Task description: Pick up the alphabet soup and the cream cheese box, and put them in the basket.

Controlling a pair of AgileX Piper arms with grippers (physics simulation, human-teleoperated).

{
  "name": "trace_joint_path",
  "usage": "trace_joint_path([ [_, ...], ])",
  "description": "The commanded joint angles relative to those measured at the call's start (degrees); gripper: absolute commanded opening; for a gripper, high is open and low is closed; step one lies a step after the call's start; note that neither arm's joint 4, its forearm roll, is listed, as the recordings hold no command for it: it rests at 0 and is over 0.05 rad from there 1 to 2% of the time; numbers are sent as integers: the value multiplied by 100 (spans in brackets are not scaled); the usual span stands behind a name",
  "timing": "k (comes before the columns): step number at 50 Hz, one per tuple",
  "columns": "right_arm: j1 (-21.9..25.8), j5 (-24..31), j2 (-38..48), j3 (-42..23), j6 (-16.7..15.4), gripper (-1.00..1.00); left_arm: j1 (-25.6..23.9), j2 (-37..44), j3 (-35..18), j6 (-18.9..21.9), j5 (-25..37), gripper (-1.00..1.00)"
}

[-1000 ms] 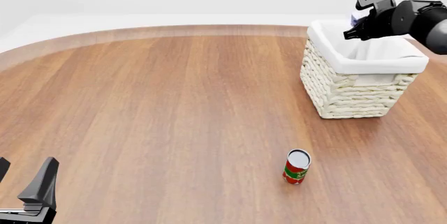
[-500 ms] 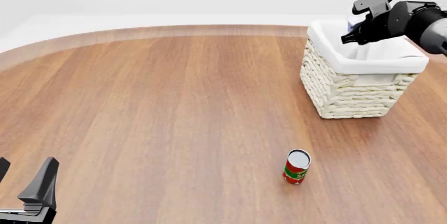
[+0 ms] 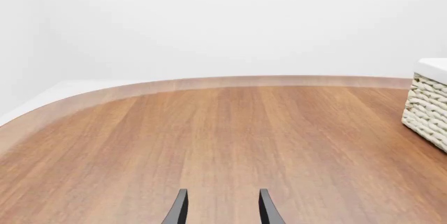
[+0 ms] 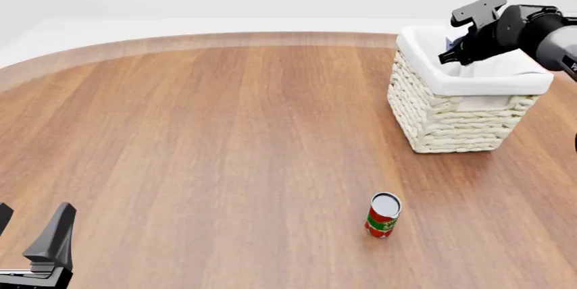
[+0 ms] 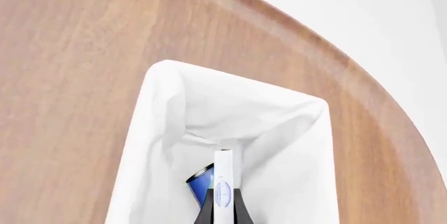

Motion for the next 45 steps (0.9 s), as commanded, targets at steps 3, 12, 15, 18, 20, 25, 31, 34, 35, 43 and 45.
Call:
trace_joint_path([
  [3, -17, 133, 73, -104, -108, -100, 0, 0, 0, 0, 0, 100],
  [12, -123, 96, 21, -53, -23, -100, 0, 0, 0, 0, 0, 100],
  [15, -98, 231, 104, -168, 45, 100, 0, 0, 0, 0, 0, 100],
  [18, -191, 131, 17, -69, 96, 100, 0, 0, 0, 0, 0, 100],
  [20, -178, 180, 48, -116, 120, 100, 0, 0, 0, 0, 0, 100],
  [25, -166, 201, 57, -147, 184, 100, 0, 0, 0, 0, 0, 100],
  [31, -152, 206, 61, -162, 203, 100, 0, 0, 0, 0, 0, 100],
  [34, -134, 212, 62, -186, 265, 100, 0, 0, 0, 0, 0, 100],
  [35, -134, 212, 62, -186, 265, 100, 0, 0, 0, 0, 0, 100],
  [43, 34, 160, 18, -280, 676, 100, 0, 0, 0, 0, 0, 100],
  [45, 60, 167, 22, -304, 732, 100, 0, 0, 0, 0, 0, 100],
])
